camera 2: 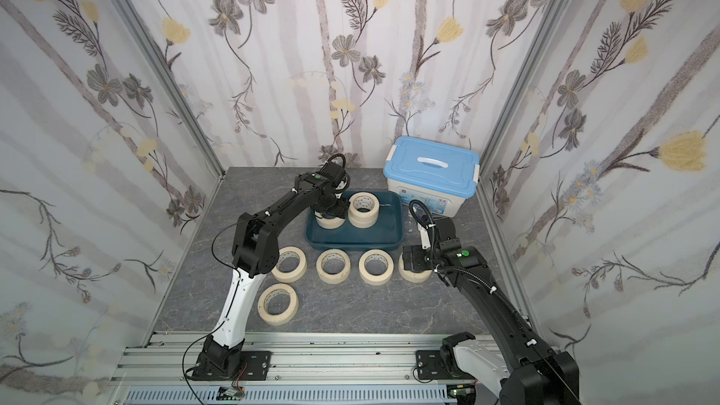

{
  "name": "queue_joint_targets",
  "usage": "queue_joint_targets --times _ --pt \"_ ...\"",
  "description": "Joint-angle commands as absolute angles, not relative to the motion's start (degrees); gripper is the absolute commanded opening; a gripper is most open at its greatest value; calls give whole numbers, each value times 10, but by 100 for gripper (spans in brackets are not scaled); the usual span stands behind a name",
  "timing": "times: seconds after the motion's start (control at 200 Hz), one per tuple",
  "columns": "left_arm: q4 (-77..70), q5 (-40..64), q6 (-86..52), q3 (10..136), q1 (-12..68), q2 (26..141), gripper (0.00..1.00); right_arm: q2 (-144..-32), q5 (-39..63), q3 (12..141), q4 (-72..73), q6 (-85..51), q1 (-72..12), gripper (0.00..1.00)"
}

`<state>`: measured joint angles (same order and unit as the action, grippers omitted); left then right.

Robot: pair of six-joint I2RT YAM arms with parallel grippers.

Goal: Take out the art tape in the storage box
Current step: Pick up the art tape from the storage box.

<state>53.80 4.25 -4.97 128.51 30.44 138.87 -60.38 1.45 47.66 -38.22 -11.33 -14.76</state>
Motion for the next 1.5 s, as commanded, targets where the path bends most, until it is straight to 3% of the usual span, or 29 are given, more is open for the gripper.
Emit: queue_joint_targets --times 0.0,0.61,0.899,1.494 --pt "579 34 -30 1325 304 1414 67 -598 9 473 -376 -119 -148 100" --pt "602 50 -31 1388 301 1474 46 -596 8 469 -378 -121 -146 100" --pt "604 54 -32 1388 301 1469 25 -596 7 469 -377 -121 -146 100" --pt "607 57 -40 1389 301 1426 19 -590 7 467 -378 -123 -146 100"
